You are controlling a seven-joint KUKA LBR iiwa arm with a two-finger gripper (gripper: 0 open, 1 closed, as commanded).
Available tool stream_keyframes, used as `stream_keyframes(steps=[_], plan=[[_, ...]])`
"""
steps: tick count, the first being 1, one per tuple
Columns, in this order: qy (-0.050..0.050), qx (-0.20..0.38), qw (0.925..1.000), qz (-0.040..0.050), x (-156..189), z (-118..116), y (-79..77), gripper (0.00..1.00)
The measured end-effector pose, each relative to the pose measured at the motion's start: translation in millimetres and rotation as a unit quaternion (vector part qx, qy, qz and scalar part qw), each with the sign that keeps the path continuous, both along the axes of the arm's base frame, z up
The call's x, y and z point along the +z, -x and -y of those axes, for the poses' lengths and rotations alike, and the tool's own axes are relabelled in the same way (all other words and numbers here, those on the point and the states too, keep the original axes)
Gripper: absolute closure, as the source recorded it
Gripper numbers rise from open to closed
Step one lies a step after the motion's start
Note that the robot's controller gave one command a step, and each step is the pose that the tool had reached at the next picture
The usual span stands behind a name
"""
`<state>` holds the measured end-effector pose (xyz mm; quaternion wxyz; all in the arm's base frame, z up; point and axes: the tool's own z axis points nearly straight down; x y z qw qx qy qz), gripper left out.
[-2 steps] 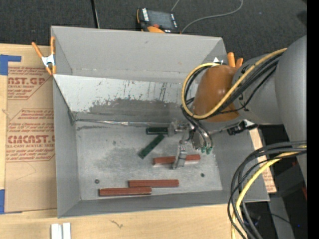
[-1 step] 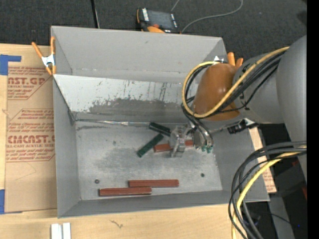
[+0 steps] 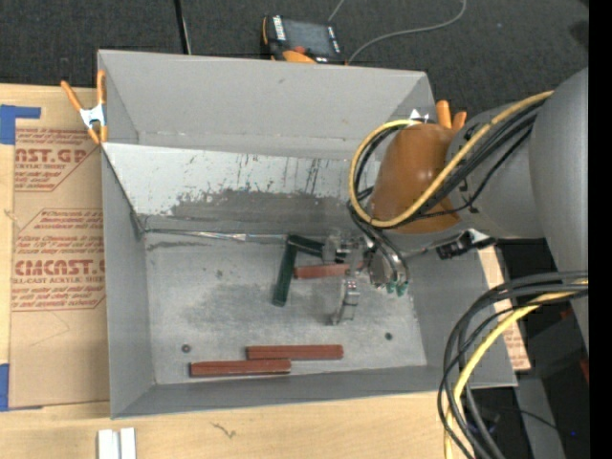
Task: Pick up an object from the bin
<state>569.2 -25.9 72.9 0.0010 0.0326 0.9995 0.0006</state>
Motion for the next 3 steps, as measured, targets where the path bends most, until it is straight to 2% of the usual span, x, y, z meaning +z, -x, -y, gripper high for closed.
stream_keyframes(steps=[1,2,3], plan=[[0.0,0.0,1.0,0.0015,0.7,0.0,-0.8,1.0],[0.002,0.014,0.9999,0.004,109.5,22.4,3.7,1.0],[0.001,0.144,0.9895,0.0018,161.6,-22.0,18.3,1.0]])
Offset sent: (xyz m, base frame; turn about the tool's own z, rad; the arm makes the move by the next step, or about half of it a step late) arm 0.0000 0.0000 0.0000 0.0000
